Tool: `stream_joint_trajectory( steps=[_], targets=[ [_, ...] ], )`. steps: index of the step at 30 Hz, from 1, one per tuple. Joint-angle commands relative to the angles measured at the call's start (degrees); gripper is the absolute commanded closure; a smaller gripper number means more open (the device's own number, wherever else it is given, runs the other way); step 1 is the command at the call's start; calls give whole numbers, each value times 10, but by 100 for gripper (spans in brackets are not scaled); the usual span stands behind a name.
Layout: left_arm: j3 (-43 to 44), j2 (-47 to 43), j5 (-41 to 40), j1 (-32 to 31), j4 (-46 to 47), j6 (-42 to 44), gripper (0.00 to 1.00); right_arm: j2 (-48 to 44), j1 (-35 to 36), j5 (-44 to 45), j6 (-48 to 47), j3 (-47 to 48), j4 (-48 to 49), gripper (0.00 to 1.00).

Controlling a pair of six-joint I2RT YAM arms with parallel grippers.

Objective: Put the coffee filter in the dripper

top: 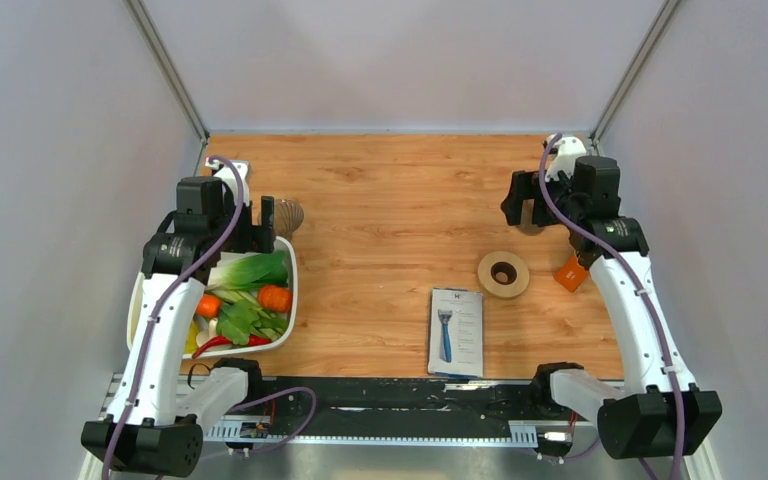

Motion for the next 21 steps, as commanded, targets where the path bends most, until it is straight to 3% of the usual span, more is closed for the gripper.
stream_joint_trajectory(
  steps=[1, 14, 21],
  targets=[
    [22, 6, -15, 1, 12, -11, 0, 22, 1, 93, 15, 31, 21, 0],
    [31, 24, -35, 1, 41, -46, 0, 120, -11, 247, 79, 89, -1, 0],
    [32, 38, -37, 1, 50, -64, 0, 184, -26, 257, 127, 106, -11, 0]
  ],
)
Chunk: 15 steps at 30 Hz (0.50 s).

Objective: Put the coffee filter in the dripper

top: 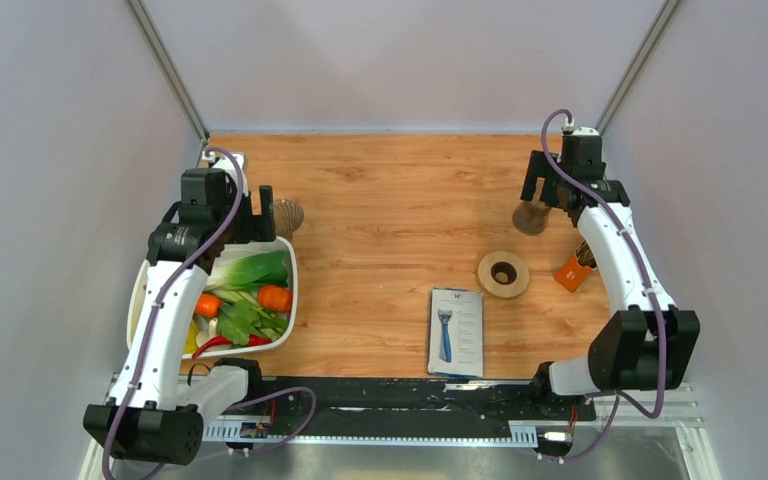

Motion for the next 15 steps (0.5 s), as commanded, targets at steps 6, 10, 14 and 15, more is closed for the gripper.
stream_joint_trajectory(
  steps=[6, 10, 14, 15],
  targets=[
    [14, 18, -19, 1, 28, -15, 0, 100, -3, 23, 63, 43, -5, 0],
    [11, 28, -24, 1, 29, -15, 0, 138, -3, 30, 73, 59, -6, 0],
    [9, 35, -29, 1, 30, -14, 0, 167, -22, 44, 87, 71, -6, 0],
    [8, 37, -30, 1, 31, -14, 0, 175, -25, 44, 90, 76, -6, 0]
  ],
)
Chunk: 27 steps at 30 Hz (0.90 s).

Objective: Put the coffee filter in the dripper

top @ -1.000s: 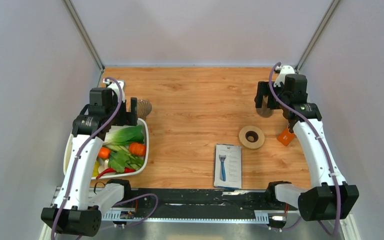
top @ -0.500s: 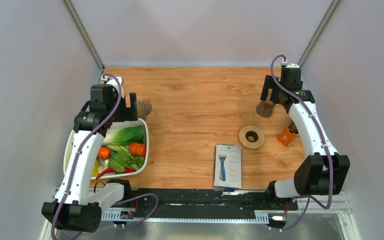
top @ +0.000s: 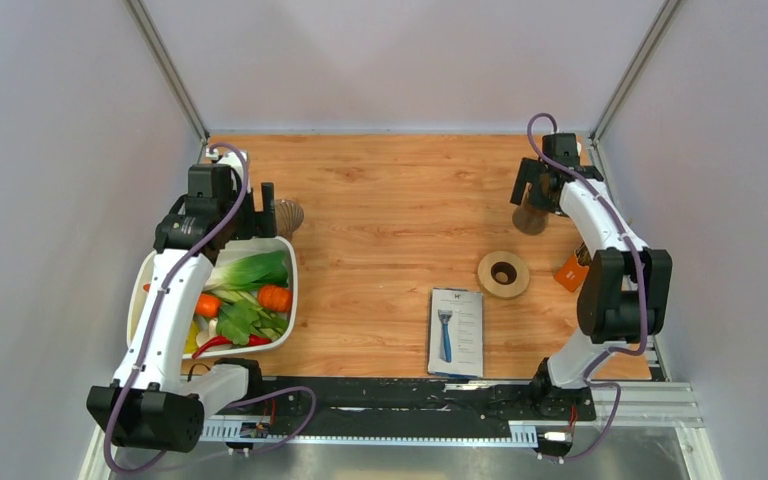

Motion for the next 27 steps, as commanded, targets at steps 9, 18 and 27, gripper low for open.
stream_joint_trajectory(
  steps=[9, 18, 27],
  targets=[
    [-6, 14, -6, 1, 19, 11, 0, 107, -34, -12, 6, 111, 10, 2],
    [-13, 10, -18, 1, 22, 21, 0, 132, -34, -13, -7, 146, 14, 4],
    [-4, 10, -23, 1, 16, 30, 0, 122, -35, -68, -50, 146, 14, 13]
  ],
)
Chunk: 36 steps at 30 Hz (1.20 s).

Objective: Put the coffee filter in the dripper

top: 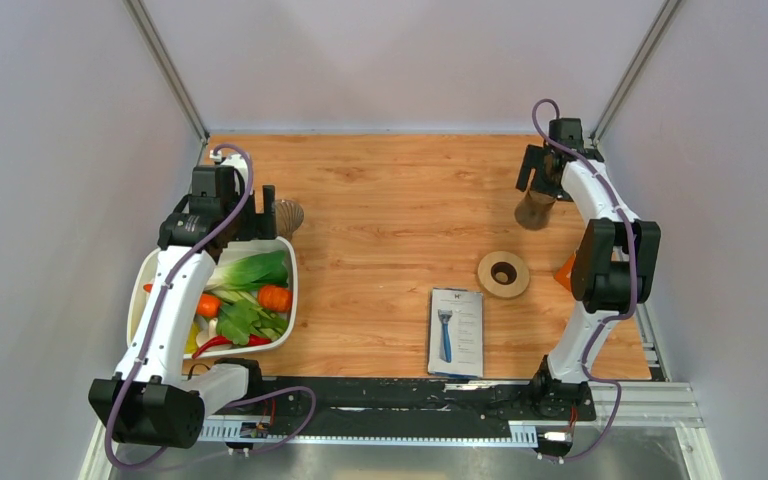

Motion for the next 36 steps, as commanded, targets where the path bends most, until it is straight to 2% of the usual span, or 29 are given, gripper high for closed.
stream_joint_trajectory(
  steps=[1, 9, 15, 20, 24, 29, 36],
  targets=[
    [8, -4, -6, 1, 8, 16, 0, -9, -2, -45, -41, 23, 12, 15],
    [11, -7, 4, 1, 2, 23, 0, -25, -1, -147, -146, 29, 12, 22],
    [12, -5, 11, 1, 1, 28, 0, -28, 4, -228, -217, 38, 11, 31],
    [18, 2, 22, 1, -2, 29, 0, -25, 29, -243, -275, 41, 11, 37],
    [23, 5, 26, 1, -3, 29, 0, -28, 64, -270, -315, 38, 10, 41],
    [25, 5, 39, 1, -4, 34, 0, -53, 106, -355, -379, 18, 2, 42],
    [31, 11, 73, 1, -13, 39, 0, -67, 199, -459, -499, 23, -62, 39]
  ],
)
